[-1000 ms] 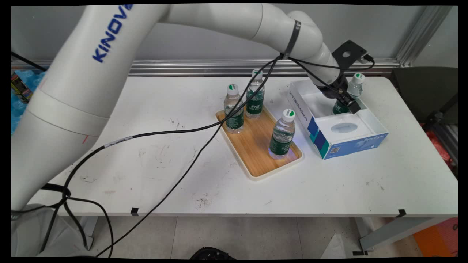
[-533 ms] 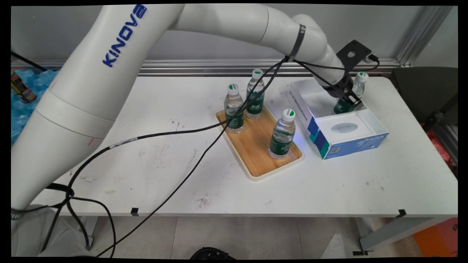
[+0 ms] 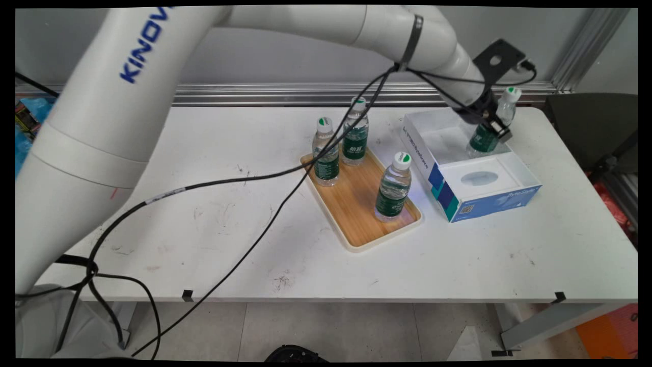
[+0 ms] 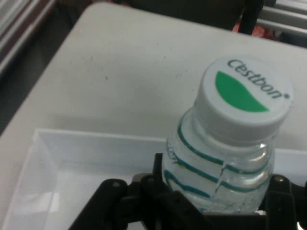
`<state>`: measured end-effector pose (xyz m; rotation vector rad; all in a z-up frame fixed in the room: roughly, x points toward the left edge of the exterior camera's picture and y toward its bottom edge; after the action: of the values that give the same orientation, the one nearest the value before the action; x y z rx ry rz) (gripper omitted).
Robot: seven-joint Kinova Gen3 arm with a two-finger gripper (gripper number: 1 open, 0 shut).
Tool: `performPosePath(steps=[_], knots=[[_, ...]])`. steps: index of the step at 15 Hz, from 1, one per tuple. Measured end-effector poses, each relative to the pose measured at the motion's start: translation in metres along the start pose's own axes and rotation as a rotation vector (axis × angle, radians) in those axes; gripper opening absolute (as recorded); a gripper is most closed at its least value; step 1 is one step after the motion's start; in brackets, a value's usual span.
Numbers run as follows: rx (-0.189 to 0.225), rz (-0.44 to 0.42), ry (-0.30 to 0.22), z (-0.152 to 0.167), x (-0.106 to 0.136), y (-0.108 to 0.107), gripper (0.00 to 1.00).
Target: Place the picked object on the tray
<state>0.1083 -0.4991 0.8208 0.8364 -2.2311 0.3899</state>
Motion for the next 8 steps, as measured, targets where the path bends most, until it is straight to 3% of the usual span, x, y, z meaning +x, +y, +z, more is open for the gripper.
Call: performPosePath(steps=[8], knots=[[0.017,0.049,0.010,-0.089,0.031,0.007,0.00]])
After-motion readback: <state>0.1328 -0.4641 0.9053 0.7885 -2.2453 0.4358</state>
